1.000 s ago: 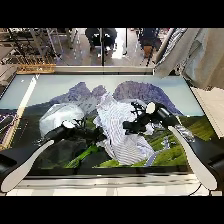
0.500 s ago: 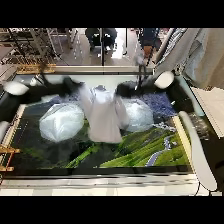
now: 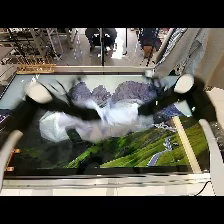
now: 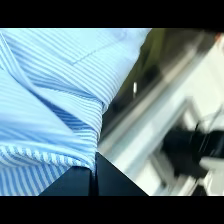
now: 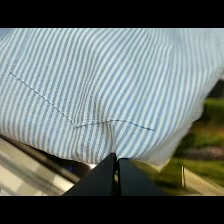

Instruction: Fold the clothes and pants, and hang the long-sleeved shirts on hangers.

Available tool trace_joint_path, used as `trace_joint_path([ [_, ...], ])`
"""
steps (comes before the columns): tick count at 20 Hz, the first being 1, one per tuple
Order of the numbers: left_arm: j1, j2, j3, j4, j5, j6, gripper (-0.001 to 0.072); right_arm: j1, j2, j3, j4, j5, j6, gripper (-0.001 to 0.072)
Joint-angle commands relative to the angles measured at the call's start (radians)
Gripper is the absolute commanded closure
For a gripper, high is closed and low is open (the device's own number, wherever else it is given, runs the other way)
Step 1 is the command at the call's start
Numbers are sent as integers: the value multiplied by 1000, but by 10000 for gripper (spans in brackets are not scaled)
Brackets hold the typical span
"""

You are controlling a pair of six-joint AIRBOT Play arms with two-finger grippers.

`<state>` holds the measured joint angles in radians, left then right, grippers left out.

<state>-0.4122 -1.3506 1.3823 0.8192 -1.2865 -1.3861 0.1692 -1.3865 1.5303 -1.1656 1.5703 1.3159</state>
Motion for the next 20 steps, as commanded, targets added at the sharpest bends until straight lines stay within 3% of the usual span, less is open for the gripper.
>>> trace_joint_path([
  [1,-164,43,-417,89,86,-56,585,13,53,-330,-37,132,-11,504],
  [2,-167,53,-500,87,75,-65,357,9,53,-370,-40,130,-24,296],
  [3,-156,74,-550,86,66,-65,272,-5,53,-375,-39,113,-28,231],
  [6,-53,181,-539,77,95,-66,272,-58,57,-317,77,-121,31,234],
  [9,81,243,-505,66,383,-66,271,-16,25,-316,206,-422,74,234],
  [11,159,190,-499,-19,529,-64,271,39,-45,-316,213,-576,122,235],
  [13,204,76,-478,-102,555,-29,269,76,-134,-312,228,-706,132,235],
  [14,216,16,-455,-126,571,4,232,86,-177,-301,228,-745,131,234],
  [15,226,-44,-418,-137,593,15,142,94,-220,-284,228,-772,130,233],
  [20,237,-299,-143,-134,600,27,136,100,-372,-145,254,-792,110,232],
])
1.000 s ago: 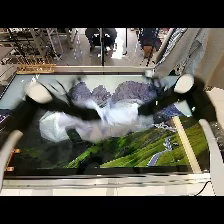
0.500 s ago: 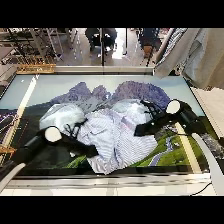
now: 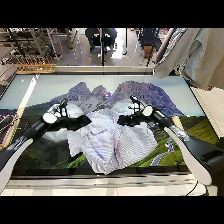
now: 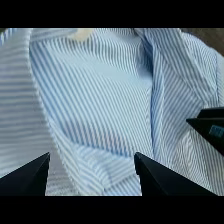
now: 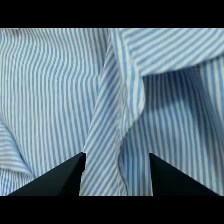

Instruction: Fold the clothes and pants, and hang the long-sleeved shirts on hangers.

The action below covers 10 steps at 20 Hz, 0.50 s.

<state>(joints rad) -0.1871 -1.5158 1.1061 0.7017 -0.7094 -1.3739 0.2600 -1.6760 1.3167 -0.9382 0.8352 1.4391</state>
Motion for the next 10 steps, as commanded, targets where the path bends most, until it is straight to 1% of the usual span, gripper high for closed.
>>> trace_joint_path([
  [1,11,-184,180,15,4,-26,167,9,-98,95,29,-57,-14,232],
  [2,12,-227,214,74,-28,-99,270,10,-111,117,47,-56,-12,234],
  [3,13,-256,229,127,-54,-161,318,13,-121,132,69,-53,-12,247],
  [4,13,-274,231,173,-69,-207,407,16,-129,140,71,-52,-5,311],
  [5,13,-283,231,200,-84,-227,581,24,-135,144,69,-45,12,486],
  [6,13,-285,231,204,-93,-219,691,28,-136,144,69,-34,15,683],
  [8,19,-270,251,208,-137,-196,692,28,-125,160,40,17,21,686],
  [9,30,-254,281,208,-185,-142,693,26,-110,188,-34,74,37,686],
  [10,47,-232,329,207,-251,-97,694,21,-85,236,-163,157,76,687],
])
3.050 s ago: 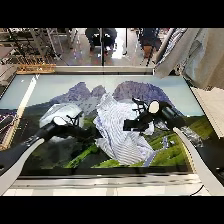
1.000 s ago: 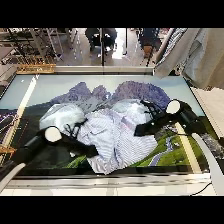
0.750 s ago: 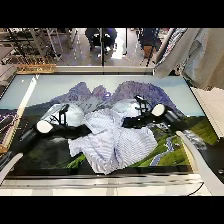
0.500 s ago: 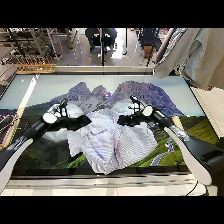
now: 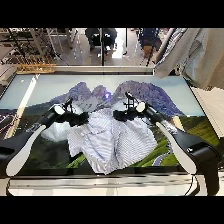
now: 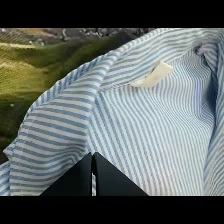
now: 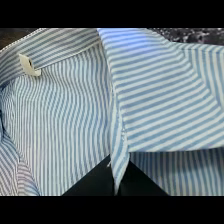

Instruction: Fold the clothes and pants, and hang the long-sleeved shirts on hangers.

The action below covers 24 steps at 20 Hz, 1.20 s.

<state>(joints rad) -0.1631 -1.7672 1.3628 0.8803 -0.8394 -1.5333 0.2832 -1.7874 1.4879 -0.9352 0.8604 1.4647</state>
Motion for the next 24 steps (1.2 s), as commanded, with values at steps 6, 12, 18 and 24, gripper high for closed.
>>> trace_joint_path([
  [6,83,187,549,29,-516,109,692,-2,273,498,-456,548,87,686],
  [12,2,212,496,37,-688,138,137,24,396,565,-409,587,91,685],
  [18,-181,143,209,78,-258,199,72,37,397,565,-340,601,88,685],
  [24,-274,17,207,32,117,27,51,37,397,565,-320,654,61,685],
])
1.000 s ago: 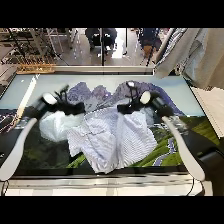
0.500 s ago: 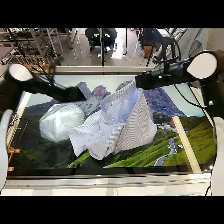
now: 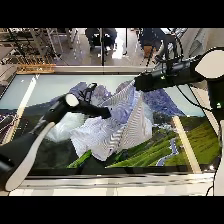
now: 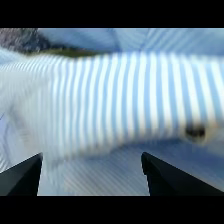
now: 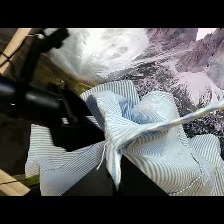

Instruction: Fold the clothes and pants, and hang the long-sleeved shirts on hangers.

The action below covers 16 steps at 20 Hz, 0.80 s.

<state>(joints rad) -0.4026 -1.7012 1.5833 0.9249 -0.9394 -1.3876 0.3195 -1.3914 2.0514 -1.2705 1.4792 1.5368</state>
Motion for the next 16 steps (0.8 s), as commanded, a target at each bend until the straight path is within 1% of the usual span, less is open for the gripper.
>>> trace_joint_path([
  [1,-32,-63,-14,4,246,-181,231,1,1,1,20,59,-11,684],
  [2,-20,-78,-14,38,249,-222,443,1,2,1,23,84,-11,684],
  [3,-6,-91,-14,65,235,-233,487,1,2,1,30,112,-11,684],
  [4,11,-103,-14,87,209,-241,509,1,2,1,37,134,-11,684],
  [5,29,-108,-14,94,174,-254,670,1,2,1,44,150,-11,684],
  [6,49,-106,-13,97,143,-246,690,1,2,1,44,155,-12,684],
  [7,69,-97,-13,97,118,-219,691,1,2,1,42,153,-12,684],
  [9,113,-44,-12,92,74,-101,692,1,2,2,23,139,-13,684],
  [11,162,58,8,58,33,22,693,1,3,2,-10,93,-12,685],
  [12,187,116,28,4,15,78,693,1,5,2,-33,52,-12,685],
  [14,244,234,106,-168,-21,180,693,-1,19,2,-129,-64,8,686],
  [15,272,288,164,-251,-31,210,694,-1,33,3,-193,-112,53,686],
  [16,294,329,225,-302,-43,224,694,-1,51,4,-254,-159,100,686],
])
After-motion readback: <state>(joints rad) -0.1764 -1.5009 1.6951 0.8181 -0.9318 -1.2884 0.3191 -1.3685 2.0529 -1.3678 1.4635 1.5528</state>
